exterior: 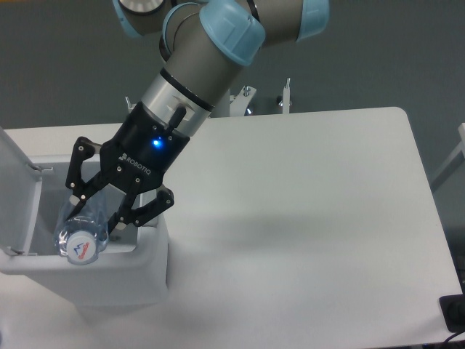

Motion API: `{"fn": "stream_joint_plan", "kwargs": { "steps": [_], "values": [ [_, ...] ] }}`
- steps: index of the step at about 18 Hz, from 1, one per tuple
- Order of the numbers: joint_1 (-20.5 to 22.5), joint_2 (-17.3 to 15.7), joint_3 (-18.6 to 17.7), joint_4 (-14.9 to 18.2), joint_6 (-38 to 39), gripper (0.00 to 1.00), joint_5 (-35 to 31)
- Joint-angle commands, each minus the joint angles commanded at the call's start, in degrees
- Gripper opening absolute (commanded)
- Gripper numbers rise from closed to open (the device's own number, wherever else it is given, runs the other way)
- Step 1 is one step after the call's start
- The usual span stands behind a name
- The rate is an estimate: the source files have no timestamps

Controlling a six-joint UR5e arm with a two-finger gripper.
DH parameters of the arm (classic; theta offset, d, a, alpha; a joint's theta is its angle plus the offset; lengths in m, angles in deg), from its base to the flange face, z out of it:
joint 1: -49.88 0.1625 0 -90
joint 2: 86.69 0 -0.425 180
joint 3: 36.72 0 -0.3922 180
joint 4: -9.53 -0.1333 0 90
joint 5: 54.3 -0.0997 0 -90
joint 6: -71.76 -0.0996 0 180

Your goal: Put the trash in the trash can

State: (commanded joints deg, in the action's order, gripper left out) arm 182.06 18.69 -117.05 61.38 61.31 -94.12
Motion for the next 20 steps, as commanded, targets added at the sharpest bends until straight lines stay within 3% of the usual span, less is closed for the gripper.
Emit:
{"fn": "stream_joint_plan", "kwargs": {
  "steps": [1,2,3,12,16,20],
  "values": [
    [0.09,0.0,0.09,-0.09,-0.09,0.68,-0.44],
    [0.0,0.09,0.09,-0.09,-0.26,0.93,-0.79],
    [0.0,0.09,0.18,-0.09,-0.52,1.0,-1.05],
    [0.96,-0.35,1.58,-0.09,-2.81,1.0,-1.06],
    [8.33,0.0,1.23,0.0,-6.67,1.0,-0.97],
    [14.58,0.35,-1.84,-0.09,-8.87,1.0,-0.53]
  ]
}}
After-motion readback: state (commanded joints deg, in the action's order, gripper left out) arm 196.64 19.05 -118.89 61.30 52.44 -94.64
